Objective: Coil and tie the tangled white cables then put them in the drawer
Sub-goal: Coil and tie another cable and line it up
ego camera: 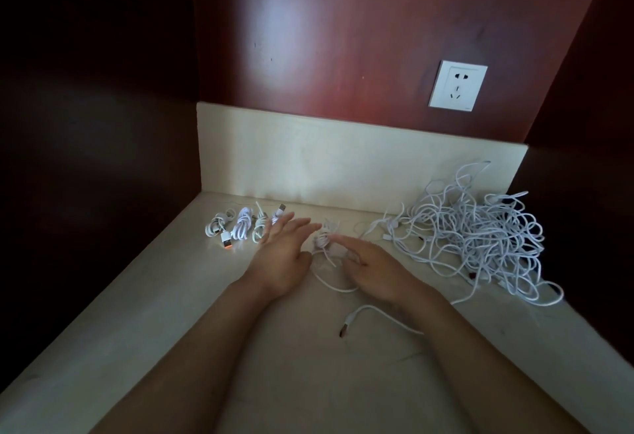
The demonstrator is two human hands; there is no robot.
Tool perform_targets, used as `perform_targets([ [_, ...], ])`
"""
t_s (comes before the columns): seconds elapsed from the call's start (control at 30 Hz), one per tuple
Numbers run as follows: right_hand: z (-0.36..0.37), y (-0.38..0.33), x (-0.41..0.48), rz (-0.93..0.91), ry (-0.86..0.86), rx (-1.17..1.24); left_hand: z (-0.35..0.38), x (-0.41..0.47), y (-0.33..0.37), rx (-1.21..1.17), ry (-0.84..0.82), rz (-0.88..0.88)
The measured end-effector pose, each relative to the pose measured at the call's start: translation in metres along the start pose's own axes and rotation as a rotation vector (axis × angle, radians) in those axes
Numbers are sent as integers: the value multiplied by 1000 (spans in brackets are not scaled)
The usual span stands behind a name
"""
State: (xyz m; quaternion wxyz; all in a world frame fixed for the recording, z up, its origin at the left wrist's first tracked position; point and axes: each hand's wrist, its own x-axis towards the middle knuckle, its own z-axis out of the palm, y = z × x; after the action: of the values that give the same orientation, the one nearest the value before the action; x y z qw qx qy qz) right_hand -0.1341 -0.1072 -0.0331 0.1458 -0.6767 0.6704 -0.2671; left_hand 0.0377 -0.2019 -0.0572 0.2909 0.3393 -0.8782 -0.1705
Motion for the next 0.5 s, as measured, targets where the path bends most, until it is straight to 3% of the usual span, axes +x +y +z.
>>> perform_targets([
  [0.23, -9, 22, -23, 67, 15, -135, 11, -2, 15, -67, -7, 257],
  [0.5, -38, 49, -36, 227, 203, -86, 18, -4, 24, -39, -12, 258],
])
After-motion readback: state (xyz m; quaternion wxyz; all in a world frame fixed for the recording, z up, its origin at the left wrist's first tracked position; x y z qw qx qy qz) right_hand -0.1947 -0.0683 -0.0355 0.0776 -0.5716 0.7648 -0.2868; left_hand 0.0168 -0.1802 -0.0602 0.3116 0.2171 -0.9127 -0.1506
